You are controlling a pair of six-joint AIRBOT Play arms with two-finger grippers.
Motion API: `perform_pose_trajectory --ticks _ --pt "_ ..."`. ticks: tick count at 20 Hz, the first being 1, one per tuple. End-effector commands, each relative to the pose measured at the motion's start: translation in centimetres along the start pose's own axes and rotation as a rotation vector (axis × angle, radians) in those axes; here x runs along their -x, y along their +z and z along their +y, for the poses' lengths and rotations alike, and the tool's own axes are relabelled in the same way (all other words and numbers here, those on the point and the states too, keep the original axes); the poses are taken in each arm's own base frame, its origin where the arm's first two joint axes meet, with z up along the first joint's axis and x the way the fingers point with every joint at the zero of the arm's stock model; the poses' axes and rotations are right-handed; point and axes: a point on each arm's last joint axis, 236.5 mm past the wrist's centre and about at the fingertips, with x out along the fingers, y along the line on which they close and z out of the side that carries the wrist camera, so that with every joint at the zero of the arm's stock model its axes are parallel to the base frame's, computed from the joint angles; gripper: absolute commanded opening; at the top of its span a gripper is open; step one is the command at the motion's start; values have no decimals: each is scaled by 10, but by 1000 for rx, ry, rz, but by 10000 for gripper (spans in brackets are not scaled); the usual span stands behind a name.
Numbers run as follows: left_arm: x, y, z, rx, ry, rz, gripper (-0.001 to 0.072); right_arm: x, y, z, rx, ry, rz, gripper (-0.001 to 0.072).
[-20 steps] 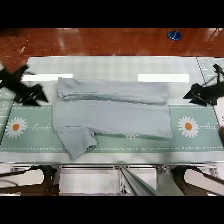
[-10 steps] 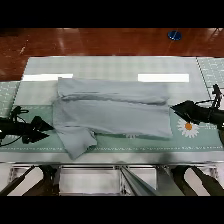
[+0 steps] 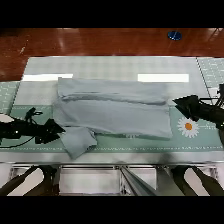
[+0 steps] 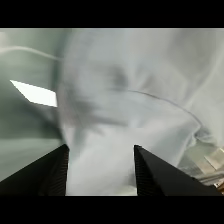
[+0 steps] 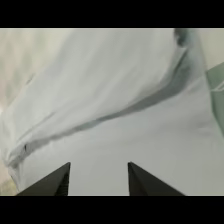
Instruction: Fold the shirts.
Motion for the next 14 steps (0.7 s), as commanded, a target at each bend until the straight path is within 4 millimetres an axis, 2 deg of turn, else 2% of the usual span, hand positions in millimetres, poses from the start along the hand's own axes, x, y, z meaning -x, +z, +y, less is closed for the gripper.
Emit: perform_pose_trajectory --ticks 1,2,3,5,6,9,11,14 --pt "-22 -5 -7 -52 31 25 447 20 18 -31 -79 -75 -55 417" --pt "-23 -6 -6 -49 33 32 225 31 13 -56 -94 -151 -34 417" --pt "-22 -3 -6 -49 31 27 18 44 -4 -86 -102 -258 33 417" --pt "-16 6 -11 -63 24 0 18 67 -57 -132 -151 -441 228 417" --pt "-12 11 -16 -77 19 -10 17 67 -76 -143 -184 -488 282 417" --pt "-2 16 -28 -103 5 -14 18 46 -116 -140 -187 -456 392 417" --pt "0 16 -30 -111 2 -12 18 39 -122 -143 -196 -453 390 417" --pt "0 16 -30 -111 3 -11 18 30 -114 -141 -204 -426 340 418"
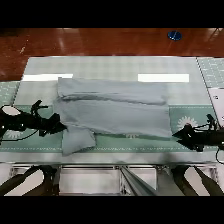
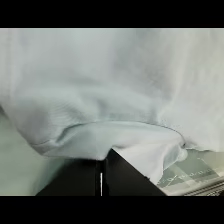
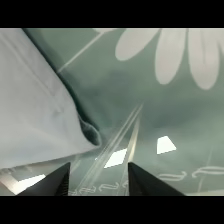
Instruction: Fold the shirts.
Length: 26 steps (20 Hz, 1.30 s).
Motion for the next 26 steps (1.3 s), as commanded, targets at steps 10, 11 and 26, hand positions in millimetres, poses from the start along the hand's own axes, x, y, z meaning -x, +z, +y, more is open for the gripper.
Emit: perform_pose_trajectory --ticks 10,11,26 --pt "2 4 -7 5 -24 -11 18 -53 12 49 -24 127 18 376" --pt "2 4 -7 5 -24 -12 18 -55 16 58 -19 149 17 279" --pt "99 164 -135 -219 -152 -308 18 24 131 194 391 218 -154 20"
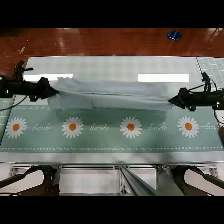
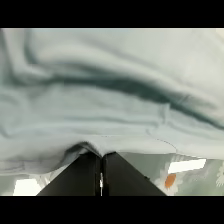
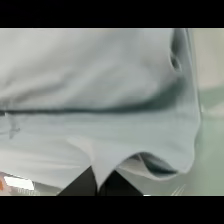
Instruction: Fold the shirts.
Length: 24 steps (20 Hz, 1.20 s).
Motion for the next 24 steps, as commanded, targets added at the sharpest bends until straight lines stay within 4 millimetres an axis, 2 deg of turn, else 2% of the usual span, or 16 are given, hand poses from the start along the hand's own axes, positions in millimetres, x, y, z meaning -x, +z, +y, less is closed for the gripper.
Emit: perform_pose_trajectory --ticks 1,4,9,10,11,12,13,15,17,18,20,22,24 --pt "-19 45 -18 -35 -29 -4 18 -12 42 16 36 3 -30 20" --pt "-48 66 -16 -44 -34 53 17 -28 72 17 13 9 -52 20" --pt "-87 77 3 -5 -29 129 23 -54 105 9 -49 39 -71 36" --pt "-93 76 6 2 -27 137 153 -59 108 7 -67 47 -77 155" --pt "-98 72 7 3 -26 152 465 -63 111 3 -78 45 -85 370" --pt "-99 69 7 -10 -27 165 513 -64 112 1 -70 41 -91 417" --pt "-95 72 6 -18 -28 163 512 -60 114 0 -70 43 -95 417" --pt "-65 85 2 -47 -37 158 511 -40 112 4 -68 73 -53 417" --pt "-22 101 12 -52 25 104 511 -4 115 -3 -71 78 -64 417" --pt "4 110 22 -16 93 38 511 17 116 -15 -63 39 -86 417" --pt "49 118 25 -56 182 -93 511 40 110 -44 -68 -74 -124 417" --pt "81 114 17 -127 241 -248 511 39 97 -71 -118 -148 -144 417" --pt "91 93 6 -168 252 -371 511 17 89 -76 -169 -123 -153 416"
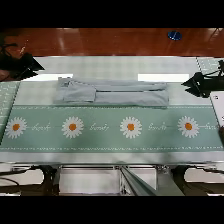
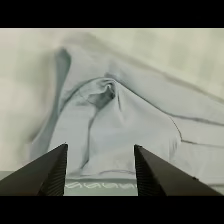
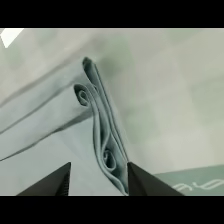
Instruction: Fold the shirts.
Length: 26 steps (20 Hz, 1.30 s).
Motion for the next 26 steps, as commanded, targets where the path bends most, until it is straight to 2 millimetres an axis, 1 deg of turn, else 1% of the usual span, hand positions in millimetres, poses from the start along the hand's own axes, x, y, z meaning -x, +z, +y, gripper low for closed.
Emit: perform_pose_trajectory --ticks 1,4,5,6,7,10,14,15,16,17,18,19,20,21,22,23,25,26 --pt "36 -19 -4 -65 73 -231 511 -16 -10 -22 -58 -38 -33 416" --pt "24 -79 -22 -118 44 -194 511 -48 -20 -17 -78 -19 18 416" --pt "19 -95 -27 -136 35 -166 511 -58 -23 -15 -91 -9 35 416" --pt "13 -107 -31 -152 27 -139 511 -67 -27 -15 -96 -5 60 416" --pt "9 -115 -36 -165 21 -109 511 -74 -31 -13 -96 0 86 417" --pt "0 -124 -49 -197 2 -80 511 -93 -42 1 -80 34 147 419" --pt "-12 -132 -53 -205 -3 -41 511 -119 -58 20 -45 49 213 417" --pt "-14 -133 -54 -200 -9 -35 511 -123 -61 27 -30 52 216 393" --pt "-15 -135 -55 -200 -12 -29 511 -125 -61 34 -16 58 213 272" --pt "-16 -135 -56 -197 -15 -27 509 -125 -61 42 7 73 215 89" --pt "-16 -136 -57 -197 -18 -26 508 -120 -60 53 40 103 217 21" --pt "-16 -136 -58 -195 -21 -26 471 -110 -60 64 74 125 219 21" --pt "-16 -137 -58 -194 -25 -20 227 -97 -57 67 107 121 206 20" --pt "-16 -138 -60 -193 -33 -17 25 -79 -59 69 168 90 199 20" --pt "-16 -140 -69 -213 -65 -14 18 -60 -62 66 224 37 193 20" --pt "-17 -144 -82 -245 -110 -8 18 -40 -73 66 284 -10 186 20" --pt "-23 -162 -115 -341 -199 20 18 -1 -98 73 367 -46 126 20" --pt "-30 -172 -131 -369 -224 35 17 17 -111 81 384 -30 85 21"
